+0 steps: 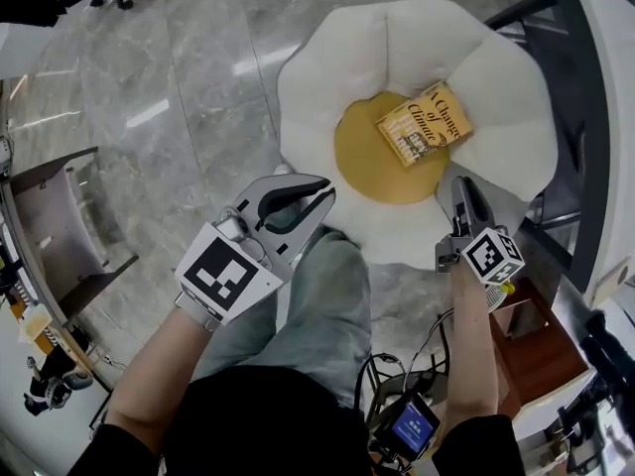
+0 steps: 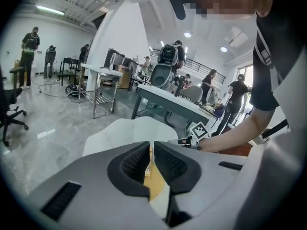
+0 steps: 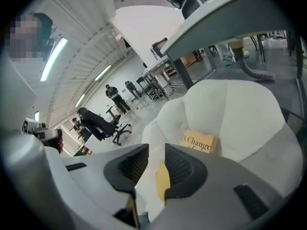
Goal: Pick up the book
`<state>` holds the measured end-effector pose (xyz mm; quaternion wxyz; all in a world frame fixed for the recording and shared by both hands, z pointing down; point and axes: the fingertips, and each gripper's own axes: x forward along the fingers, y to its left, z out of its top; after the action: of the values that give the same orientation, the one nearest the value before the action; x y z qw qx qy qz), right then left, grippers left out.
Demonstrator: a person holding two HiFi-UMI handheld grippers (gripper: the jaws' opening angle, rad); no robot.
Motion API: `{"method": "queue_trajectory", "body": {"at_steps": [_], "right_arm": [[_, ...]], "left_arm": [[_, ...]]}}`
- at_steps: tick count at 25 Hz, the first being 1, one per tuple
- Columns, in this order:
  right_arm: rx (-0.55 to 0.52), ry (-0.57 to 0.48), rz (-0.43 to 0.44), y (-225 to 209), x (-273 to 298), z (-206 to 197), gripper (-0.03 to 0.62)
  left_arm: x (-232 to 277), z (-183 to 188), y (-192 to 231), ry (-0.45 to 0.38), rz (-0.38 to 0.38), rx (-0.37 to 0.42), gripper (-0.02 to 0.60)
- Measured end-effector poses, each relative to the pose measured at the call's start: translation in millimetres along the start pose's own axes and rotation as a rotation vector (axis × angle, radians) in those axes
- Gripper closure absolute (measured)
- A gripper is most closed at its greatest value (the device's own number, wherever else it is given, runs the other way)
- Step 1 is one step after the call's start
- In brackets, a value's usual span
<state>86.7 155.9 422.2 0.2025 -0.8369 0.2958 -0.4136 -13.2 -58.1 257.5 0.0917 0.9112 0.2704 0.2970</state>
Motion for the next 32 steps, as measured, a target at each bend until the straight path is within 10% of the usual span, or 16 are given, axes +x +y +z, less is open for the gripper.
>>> {"method": "queue_trajectory", "body": {"at_steps": [32], "right_arm": [[0.229,0.121,-0.091,-191.8,185.2,-115.2,0.279]], "left_arm": [[93.6,-164.8,68.8,0.104,-0.048,-0.118,0.466]]}}
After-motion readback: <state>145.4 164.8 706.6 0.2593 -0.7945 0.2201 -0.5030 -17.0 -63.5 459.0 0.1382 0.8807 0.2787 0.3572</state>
